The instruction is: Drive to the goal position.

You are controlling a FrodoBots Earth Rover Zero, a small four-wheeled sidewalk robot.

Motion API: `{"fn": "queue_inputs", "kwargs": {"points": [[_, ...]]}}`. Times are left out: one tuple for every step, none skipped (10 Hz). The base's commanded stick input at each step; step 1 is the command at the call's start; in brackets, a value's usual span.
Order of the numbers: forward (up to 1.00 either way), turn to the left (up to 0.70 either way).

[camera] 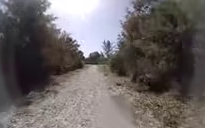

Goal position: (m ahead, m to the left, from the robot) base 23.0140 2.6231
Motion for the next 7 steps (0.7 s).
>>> {"fn": "queue_inputs", "kwargs": {"points": [[0.7, 0.0], [0.7, 0.23], [0.7, 0.35], [0.7, 0.35], [0.7, 0.13], [0.7, 0.0], [0.7, 0.0]]}}
